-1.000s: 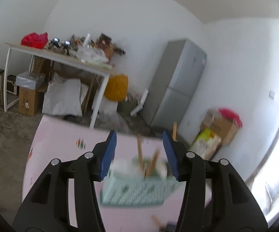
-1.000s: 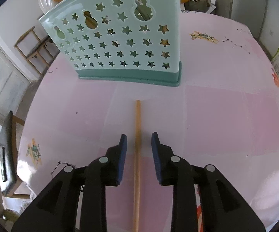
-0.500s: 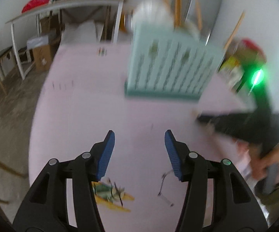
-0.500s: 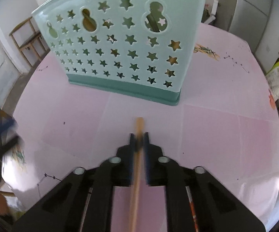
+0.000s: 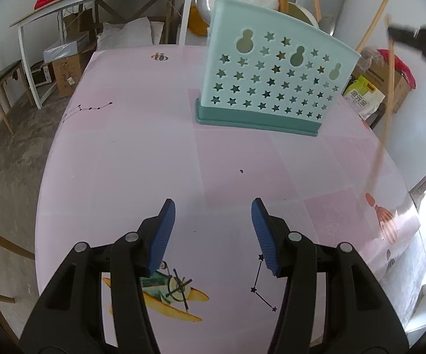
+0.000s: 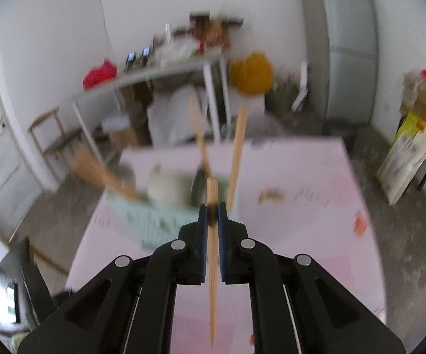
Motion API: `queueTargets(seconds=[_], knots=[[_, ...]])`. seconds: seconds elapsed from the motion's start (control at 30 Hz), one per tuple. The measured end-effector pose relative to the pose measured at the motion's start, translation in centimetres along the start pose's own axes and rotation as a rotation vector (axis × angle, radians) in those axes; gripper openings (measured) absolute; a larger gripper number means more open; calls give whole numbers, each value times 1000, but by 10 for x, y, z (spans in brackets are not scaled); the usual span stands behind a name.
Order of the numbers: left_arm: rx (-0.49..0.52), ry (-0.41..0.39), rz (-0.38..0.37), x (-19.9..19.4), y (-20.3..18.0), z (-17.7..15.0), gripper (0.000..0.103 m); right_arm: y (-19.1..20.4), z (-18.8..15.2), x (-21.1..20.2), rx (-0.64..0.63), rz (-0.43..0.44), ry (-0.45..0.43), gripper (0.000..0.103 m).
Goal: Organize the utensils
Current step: 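Lift the chopstick into the holder and open the right gripper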
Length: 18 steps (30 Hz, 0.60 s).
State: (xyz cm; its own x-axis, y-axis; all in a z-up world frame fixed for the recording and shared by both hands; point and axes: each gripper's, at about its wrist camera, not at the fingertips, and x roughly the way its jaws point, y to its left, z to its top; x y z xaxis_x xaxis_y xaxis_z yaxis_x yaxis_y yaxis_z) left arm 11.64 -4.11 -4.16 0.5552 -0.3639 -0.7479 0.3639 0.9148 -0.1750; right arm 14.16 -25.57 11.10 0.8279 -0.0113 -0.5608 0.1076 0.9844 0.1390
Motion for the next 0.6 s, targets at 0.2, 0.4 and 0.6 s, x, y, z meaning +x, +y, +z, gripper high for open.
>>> queueTargets(seconds=[0.2,0.4,0.6], knots=[[-17,-21,10,-2,8,9,51,-6,51,-25,-27,-16,-145,7],[-20,-63,20,-10,15,21,51,-2,88,-42,-63,18,-221,7],[-17,-104,33,-15,18,32,51,7,124,-48,-107,6,-297,7]])
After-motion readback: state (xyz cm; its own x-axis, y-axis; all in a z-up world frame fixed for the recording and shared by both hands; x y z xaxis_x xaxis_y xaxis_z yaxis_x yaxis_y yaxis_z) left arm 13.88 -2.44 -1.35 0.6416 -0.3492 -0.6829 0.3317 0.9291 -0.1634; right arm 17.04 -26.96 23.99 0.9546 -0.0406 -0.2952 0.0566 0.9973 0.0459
